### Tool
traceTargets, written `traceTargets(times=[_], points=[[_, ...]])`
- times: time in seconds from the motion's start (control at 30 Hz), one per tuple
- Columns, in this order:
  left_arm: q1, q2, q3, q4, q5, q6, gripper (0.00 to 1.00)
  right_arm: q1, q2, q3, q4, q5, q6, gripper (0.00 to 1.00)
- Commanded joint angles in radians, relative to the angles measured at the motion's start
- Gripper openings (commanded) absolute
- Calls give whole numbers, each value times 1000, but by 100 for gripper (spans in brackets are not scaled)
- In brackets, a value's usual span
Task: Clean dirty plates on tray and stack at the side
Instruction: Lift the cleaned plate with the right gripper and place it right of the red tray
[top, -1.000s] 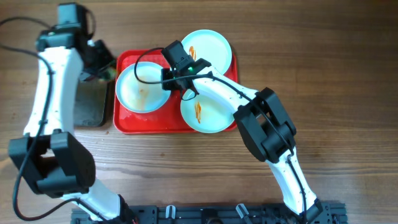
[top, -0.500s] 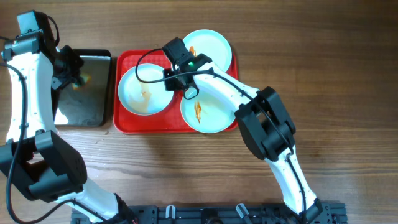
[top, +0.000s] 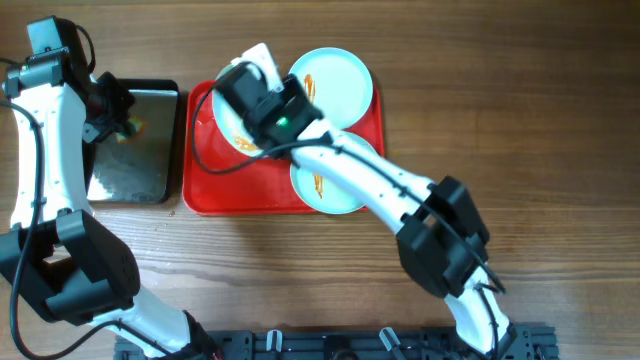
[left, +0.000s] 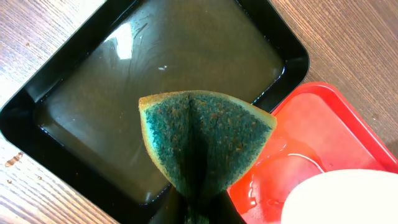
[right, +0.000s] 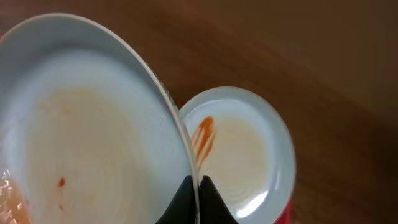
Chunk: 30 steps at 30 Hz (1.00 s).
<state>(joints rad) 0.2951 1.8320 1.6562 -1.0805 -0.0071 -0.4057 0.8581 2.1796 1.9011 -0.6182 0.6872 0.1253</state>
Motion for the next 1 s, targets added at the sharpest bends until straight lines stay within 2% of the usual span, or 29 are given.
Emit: traceTargets(times=[0.0, 0.17, 0.2, 0.43, 0.5, 0.53, 0.6, 0.7, 0.8, 0.97], points=[[5, 2, -2, 3, -10, 9, 4, 69, -31, 24, 27, 329, -40, 4], [5, 2, -2, 5, -10, 9, 4, 130, -33, 24, 92, 558, -51, 4], [5, 2, -2, 6, -10, 9, 4, 136, -35, 24, 140, 599, -126, 4], [5, 2, -2, 6, -10, 9, 4, 146, -35, 24, 160, 536, -175, 4], [5, 2, -2, 6, -9, 9, 4, 135, -35, 24, 116, 435, -156, 4], [5, 2, -2, 6, -9, 9, 4, 124, -35, 24, 61, 334, -101, 4], [5, 2, -2, 5, -9, 9, 4, 73, -46, 24, -68, 30, 18, 4], [-3, 2, -2, 2, 10, 9, 4, -56, -126, 24, -144, -305, 67, 4], [-24, 2, -2, 3, 17, 9, 4, -244, -213, 24, -205, -589, 105, 4], [-65, 2, -2, 3, 17, 9, 4, -631, -235, 11, -385, -797, 114, 4]])
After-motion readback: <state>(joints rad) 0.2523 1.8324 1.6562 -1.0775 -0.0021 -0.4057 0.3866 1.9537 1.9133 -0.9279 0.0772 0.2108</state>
